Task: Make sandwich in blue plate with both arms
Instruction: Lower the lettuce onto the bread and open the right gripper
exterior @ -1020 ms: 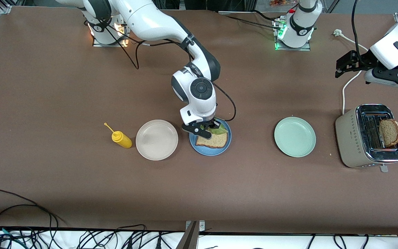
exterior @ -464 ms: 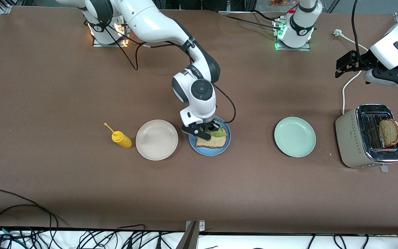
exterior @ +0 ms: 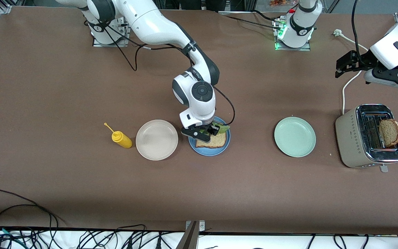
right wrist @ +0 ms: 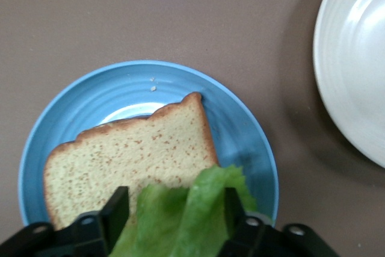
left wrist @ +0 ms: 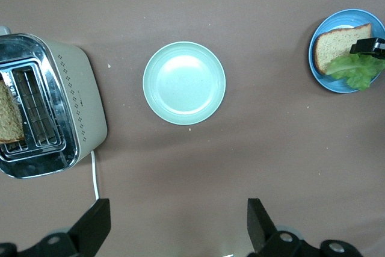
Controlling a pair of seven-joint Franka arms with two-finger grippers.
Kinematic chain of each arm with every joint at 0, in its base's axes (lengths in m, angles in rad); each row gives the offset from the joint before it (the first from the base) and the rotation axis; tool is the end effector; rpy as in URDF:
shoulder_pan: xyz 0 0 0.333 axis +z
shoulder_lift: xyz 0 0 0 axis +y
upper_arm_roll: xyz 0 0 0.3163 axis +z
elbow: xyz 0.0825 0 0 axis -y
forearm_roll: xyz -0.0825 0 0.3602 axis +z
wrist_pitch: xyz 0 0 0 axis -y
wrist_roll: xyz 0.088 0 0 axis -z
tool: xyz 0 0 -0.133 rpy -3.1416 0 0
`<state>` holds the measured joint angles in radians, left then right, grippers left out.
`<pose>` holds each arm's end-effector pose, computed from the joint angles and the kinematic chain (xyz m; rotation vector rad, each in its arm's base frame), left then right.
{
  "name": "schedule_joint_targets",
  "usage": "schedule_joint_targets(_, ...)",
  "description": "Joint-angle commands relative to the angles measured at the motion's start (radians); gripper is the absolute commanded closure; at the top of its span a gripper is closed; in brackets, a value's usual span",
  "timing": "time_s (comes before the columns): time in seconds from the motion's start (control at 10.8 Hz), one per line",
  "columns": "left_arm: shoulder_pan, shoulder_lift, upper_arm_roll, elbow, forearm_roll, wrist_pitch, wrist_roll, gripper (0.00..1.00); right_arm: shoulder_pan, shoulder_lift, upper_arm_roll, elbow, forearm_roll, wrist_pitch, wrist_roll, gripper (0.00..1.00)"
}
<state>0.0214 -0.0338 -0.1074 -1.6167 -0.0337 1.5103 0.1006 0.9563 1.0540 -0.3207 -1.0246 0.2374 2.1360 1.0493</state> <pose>0.5087 -0.0494 0.5910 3.0953 -0.2906 -0.1129 0.5544 0.5349 0.2065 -3.0531 0.5595 -0.1782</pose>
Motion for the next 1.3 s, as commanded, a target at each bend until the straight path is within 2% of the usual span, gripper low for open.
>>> schedule_joint_targets(0.0,0.002,0.011,-0.001,0.029,-0.014,-0.022,-0.004,0.00,0.016,0.035,-0.031,0.046,-0.004,-0.002,-0.028,0.00)
schedule_joint_targets(0.83,0.002,0.011,-0.001,0.029,-0.014,-0.022,-0.004,0.00,0.010,0.012,-0.031,0.047,0.005,-0.039,-0.095,0.01)
schedule_joint_targets(1.02,0.003,0.011,-0.001,0.029,-0.014,-0.022,-0.004,0.00,0.010,0.012,-0.029,0.047,0.005,-0.030,-0.110,0.27)
schedule_joint_targets(1.21,0.002,0.011,-0.001,0.029,-0.014,-0.022,-0.004,0.00,0.005,0.011,-0.029,0.047,0.005,-0.030,-0.127,0.26)
